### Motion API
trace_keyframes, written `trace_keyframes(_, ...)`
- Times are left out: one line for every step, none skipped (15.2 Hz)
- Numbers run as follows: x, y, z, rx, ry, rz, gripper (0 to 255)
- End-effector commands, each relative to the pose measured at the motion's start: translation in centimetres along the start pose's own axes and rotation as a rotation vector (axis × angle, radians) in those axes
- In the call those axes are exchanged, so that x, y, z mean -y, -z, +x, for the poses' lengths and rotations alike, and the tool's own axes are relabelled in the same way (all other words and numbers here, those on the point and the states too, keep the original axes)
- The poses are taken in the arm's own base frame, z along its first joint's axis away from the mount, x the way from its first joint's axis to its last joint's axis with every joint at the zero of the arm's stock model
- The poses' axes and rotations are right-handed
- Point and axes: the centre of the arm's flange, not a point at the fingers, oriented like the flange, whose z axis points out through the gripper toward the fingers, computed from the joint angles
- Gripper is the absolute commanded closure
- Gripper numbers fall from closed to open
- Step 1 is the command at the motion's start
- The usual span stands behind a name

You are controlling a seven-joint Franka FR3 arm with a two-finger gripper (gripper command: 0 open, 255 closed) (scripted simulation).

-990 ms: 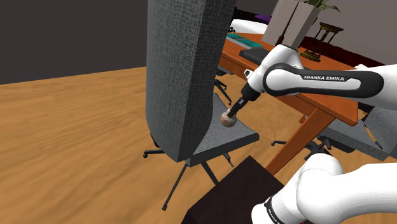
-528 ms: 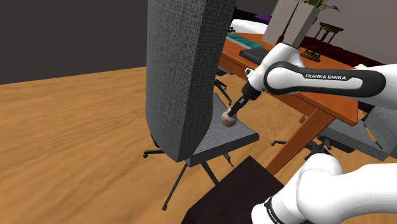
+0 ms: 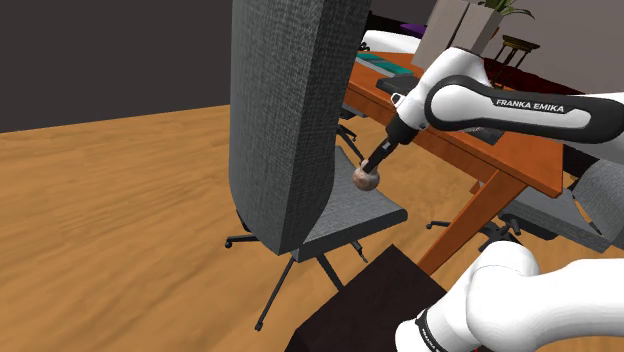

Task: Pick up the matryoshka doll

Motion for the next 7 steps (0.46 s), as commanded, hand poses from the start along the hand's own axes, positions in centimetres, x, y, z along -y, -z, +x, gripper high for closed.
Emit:
trace_keyframes(0.1, 1.1, 0.2, 0.000, 0.000, 0.000, 255)
trace_keyframes(0.1, 1.6, 0.3, 0.000, 0.000, 0.000, 255)
trace_keyframes(0.2, 2.1, 0.4, 0.000, 0.000, 0.000, 255)
trace_keyframes(0.2, 2.7, 0.6, 0.000, 0.000, 0.000, 255)
trace_keyframes(0.2, 3.2, 0.7, 0.000, 0.000, 0.000, 255)
trace_keyframes(0.3, 3.3, 0.7, 0.000, 0.000, 0.000, 255)
trace_keyframes(0.3, 3.2, 0.7, 0.000, 0.000, 0.000, 255)
